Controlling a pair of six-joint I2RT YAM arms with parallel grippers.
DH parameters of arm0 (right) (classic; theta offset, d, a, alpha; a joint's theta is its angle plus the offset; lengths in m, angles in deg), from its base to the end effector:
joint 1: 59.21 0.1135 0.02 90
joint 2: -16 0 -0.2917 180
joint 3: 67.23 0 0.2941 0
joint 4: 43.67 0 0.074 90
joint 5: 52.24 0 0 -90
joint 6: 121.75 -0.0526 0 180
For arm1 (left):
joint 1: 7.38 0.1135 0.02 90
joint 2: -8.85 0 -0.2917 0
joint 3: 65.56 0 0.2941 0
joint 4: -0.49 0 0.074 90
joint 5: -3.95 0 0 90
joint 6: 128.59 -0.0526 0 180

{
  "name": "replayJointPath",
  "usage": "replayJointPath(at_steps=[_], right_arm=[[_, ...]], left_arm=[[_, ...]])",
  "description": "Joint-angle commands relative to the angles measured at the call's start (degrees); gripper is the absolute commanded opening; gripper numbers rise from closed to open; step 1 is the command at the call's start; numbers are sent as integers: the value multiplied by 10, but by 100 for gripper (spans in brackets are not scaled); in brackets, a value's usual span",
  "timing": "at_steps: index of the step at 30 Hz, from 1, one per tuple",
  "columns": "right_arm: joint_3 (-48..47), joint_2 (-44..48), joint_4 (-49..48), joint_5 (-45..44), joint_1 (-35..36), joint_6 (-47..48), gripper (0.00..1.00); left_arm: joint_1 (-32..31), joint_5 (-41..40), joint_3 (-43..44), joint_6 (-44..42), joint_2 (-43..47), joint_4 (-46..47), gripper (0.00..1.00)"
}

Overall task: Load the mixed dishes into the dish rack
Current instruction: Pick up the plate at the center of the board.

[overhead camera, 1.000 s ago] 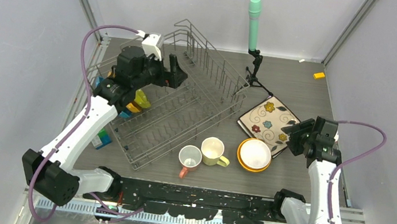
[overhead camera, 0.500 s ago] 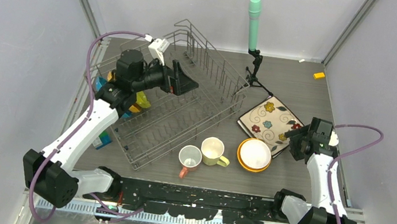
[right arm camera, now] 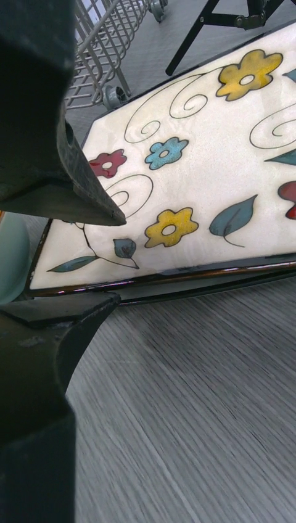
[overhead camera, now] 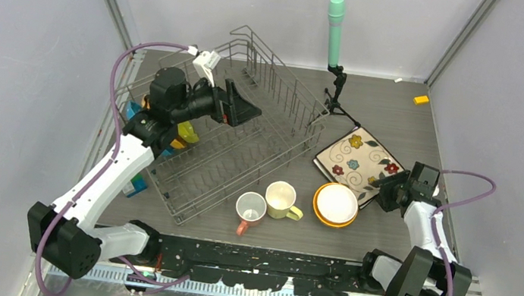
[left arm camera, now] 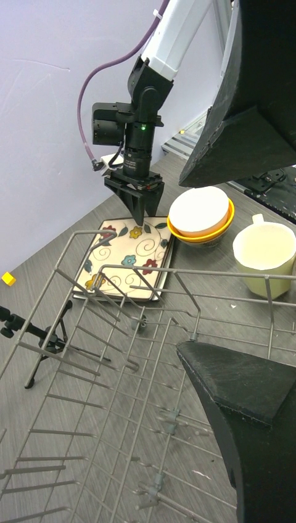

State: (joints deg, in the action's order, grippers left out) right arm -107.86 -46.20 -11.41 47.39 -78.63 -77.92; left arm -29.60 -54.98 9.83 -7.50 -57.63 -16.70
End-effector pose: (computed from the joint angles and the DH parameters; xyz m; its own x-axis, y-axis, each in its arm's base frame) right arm 0.2215 -0.0688 0.1618 -0.3579 0.8803 -0.3113 0.7118 0.4730 0.5193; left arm 0.2785 -0.1431 0.4094 -0.5256 -0.2631 -0.8091 0.6134 0.5418 -0.5746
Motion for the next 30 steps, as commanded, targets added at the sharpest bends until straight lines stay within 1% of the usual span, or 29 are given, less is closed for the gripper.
replayJointPath(at_steps=[1,5,10,12,19,24,30], right_arm=[[19,0,-68,42,-17,12,48],[41,8,-90,60,-29,7,46],[97,39,-179,86,-43,-23,42],[114,46,-199,95,-47,-35,41],[163,55,-289,111,-59,-68,39],[210,56,-376,130,-66,-99,38],[244,52,-447,130,-70,-105,35]], left_arm=[[0,6,-4,2,13,29,98],[0,4,-4,2,12,28,98],[0,3,-3,1,13,26,98],[0,3,-1,2,12,25,98],[0,5,-1,3,9,28,98],[0,3,-1,0,10,22,98],[0,3,-2,-5,13,16,98]])
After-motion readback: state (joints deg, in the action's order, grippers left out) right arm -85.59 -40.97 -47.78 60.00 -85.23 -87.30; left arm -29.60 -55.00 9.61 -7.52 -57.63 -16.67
